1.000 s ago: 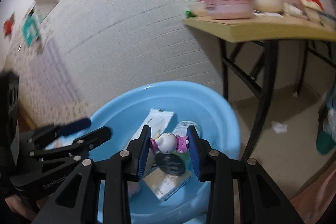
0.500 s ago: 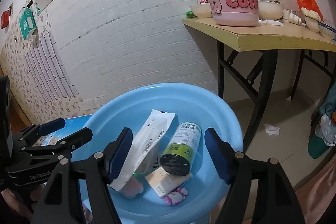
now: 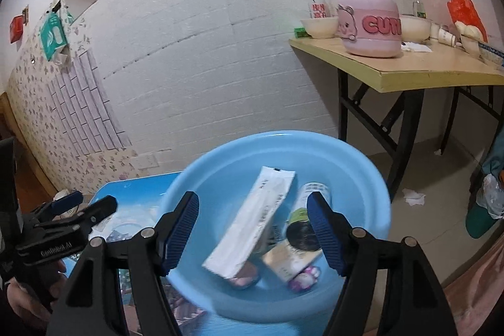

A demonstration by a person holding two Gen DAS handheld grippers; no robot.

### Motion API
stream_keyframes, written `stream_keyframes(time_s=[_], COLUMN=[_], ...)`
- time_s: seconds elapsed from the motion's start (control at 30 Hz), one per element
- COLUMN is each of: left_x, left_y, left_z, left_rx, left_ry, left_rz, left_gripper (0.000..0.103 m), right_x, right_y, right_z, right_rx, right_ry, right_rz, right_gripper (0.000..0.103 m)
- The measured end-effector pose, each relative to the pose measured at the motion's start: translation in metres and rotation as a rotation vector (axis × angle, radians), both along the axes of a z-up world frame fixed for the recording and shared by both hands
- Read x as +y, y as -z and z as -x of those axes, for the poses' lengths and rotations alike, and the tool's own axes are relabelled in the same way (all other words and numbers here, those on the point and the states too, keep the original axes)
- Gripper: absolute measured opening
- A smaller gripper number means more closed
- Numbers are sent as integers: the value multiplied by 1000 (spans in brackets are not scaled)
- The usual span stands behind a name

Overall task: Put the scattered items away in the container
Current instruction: 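Move both grippers back over the table toward the floss box and snack bag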

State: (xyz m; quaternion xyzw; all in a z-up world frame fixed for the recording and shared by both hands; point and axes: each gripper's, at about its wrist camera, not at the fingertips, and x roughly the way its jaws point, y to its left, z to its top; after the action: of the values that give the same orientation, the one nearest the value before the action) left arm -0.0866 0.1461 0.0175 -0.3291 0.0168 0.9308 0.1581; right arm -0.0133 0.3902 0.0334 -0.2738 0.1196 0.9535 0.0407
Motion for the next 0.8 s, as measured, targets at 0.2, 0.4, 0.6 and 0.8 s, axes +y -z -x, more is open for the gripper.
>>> stream_keyframes(time_s=[0.2,0.4,0.6,0.8], left_x=[-41,-68,-94,-115], left_y=[-4,-18,-25,-28], left_z=[-10,-27,-44,-59], left_rx=[25,94,129,196], left_ry=[-61,-83,-102,-204], left_rz=[-23,-43,-62,-33], left_gripper=[103,103,103,103], right_x=[-39,-68,-89,-106], right_y=[-13,-24,-32,-30], right_z=[-10,-27,-45,-64], right_rx=[55,134,222,351], right_ry=[-12,45,4,-18], right_rz=[-121,-161,-91,-4], right_gripper=[78,96,96,96])
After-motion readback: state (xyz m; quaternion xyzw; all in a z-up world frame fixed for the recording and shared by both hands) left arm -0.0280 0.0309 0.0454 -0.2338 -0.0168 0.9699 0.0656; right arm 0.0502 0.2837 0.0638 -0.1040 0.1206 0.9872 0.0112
